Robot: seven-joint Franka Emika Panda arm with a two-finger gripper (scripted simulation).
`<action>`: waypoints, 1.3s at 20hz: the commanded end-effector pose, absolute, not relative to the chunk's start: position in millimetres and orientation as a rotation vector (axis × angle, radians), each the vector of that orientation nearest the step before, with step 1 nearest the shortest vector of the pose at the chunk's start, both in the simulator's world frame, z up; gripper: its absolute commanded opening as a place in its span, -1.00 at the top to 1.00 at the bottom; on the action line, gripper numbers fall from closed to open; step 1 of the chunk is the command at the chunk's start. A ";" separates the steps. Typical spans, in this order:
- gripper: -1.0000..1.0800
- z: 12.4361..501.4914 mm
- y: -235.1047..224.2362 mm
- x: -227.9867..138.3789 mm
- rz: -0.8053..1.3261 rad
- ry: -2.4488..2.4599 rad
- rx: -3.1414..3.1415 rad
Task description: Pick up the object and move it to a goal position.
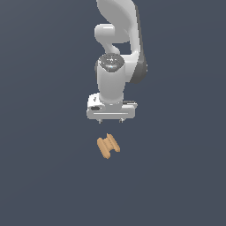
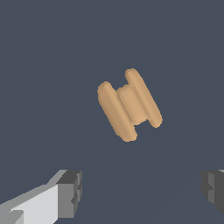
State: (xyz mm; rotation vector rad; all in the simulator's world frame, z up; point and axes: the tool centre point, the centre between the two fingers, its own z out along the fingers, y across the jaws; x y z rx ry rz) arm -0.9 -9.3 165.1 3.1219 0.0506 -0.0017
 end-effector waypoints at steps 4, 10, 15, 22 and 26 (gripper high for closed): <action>-0.92 167.6 -4.7 1.3 0.010 0.067 3.125; -0.92 181.6 18.4 10.3 0.068 0.138 3.138; -0.92 181.0 18.0 10.5 0.067 0.140 3.137; -0.92 170.0 13.8 17.6 0.060 0.221 3.130; -0.92 157.0 8.5 25.1 0.050 0.310 3.120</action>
